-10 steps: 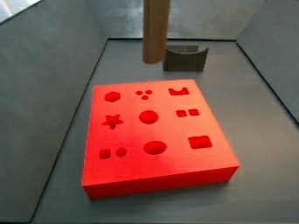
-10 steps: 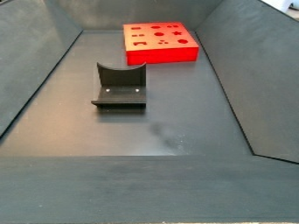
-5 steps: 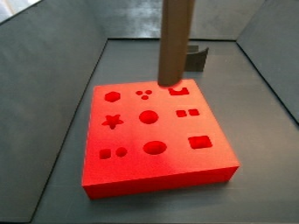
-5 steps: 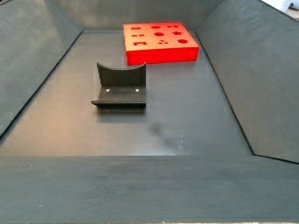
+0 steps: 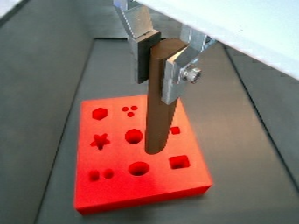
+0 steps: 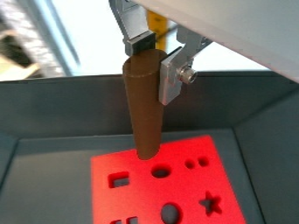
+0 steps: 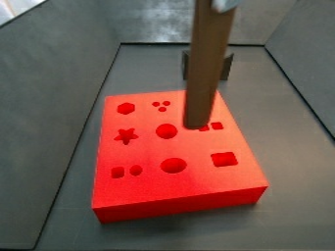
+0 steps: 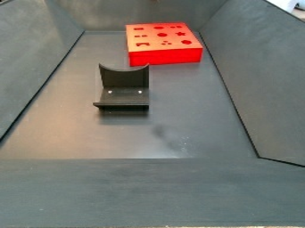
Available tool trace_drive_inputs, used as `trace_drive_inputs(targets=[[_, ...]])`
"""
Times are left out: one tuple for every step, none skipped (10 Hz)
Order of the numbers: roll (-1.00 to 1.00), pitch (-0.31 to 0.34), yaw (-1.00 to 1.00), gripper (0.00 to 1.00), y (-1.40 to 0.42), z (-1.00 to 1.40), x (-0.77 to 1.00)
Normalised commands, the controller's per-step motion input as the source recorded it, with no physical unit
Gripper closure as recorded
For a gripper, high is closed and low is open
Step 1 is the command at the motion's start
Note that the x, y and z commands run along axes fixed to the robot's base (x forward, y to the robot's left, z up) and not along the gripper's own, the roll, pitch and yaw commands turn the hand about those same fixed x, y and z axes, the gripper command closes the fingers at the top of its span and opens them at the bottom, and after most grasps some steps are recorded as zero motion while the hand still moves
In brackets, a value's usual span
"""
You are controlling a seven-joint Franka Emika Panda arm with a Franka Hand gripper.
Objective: Pick up the oval object. Move up. Place the oval object on the fixture. Regrasp the oval object. Move to above the board. Insert the oval object.
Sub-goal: Insert the oval object.
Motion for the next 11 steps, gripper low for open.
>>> trace_drive_inputs(targets=[[0.15, 0.026, -0.69, 1.0, 0.07, -0.29, -0.31], [0.09, 0.043, -0.44, 1.0, 0.1, -0.17, -0.09], [0.0, 0.023, -0.18, 1.0, 0.0, -0.05, 0.01], [0.0, 0.013, -0.07, 1.0, 0.05, -0.04, 0.05], [0.05, 0.033, 0.0, 1.0, 0.28, -0.34, 0.0], [0.08, 0.02, -0.04, 1.0, 0.26, -0.42, -0.02], [0.0, 0.027, -0.09, 1.0, 0.08, -0.23, 0.01], [0.0, 0.027, -0.09, 1.0, 0.0, -0.21, 0.04], [0.0, 0.009, -0.22, 1.0, -0.32, -0.23, 0.27], [0.0, 0.011, -0.23, 1.0, -0.25, -0.26, 0.25], [0.0, 0.026, -0.2, 1.0, -0.18, -0.3, 0.21]])
